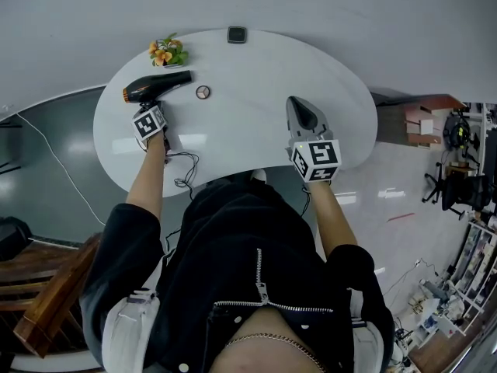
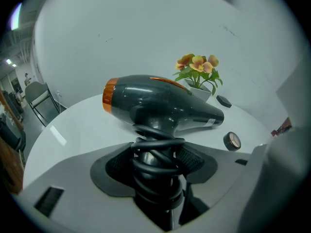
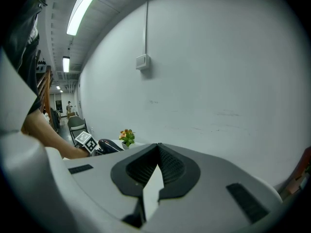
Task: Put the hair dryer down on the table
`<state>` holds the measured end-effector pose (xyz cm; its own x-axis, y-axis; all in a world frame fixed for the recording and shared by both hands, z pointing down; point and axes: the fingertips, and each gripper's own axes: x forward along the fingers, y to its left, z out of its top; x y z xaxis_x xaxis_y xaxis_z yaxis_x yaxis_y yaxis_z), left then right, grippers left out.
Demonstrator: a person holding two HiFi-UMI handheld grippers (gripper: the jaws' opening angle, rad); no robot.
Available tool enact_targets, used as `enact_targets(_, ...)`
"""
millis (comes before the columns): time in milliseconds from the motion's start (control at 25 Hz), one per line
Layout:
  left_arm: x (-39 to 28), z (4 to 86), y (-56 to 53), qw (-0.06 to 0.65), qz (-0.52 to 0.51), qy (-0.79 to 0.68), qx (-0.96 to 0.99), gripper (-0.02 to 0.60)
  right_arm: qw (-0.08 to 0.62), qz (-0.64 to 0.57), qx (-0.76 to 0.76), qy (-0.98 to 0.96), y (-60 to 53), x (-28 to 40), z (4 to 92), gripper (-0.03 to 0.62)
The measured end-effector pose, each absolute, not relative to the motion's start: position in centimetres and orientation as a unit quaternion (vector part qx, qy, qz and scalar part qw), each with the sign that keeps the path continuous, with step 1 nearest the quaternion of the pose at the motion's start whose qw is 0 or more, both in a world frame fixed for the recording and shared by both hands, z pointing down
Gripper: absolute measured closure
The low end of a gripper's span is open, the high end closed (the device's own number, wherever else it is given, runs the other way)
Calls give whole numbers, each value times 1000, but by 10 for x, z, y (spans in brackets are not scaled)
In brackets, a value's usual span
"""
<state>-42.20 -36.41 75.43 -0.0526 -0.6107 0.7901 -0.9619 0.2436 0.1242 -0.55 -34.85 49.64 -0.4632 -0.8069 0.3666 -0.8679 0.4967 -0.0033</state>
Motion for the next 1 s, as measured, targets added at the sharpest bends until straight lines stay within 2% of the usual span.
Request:
enact_targets(360,-420,751,-360,414,199,-678,574,304,158,97,486,-854,-342,1,499,588)
enact_targets(800,-418,702,-336,344,182,-705,593,307,142,98,445,-879,-343,-16,500,588)
enact_targets(1000,-407,663,-322,296,150,-710,621,380,133,106,416,-893,-339,-34,504,588)
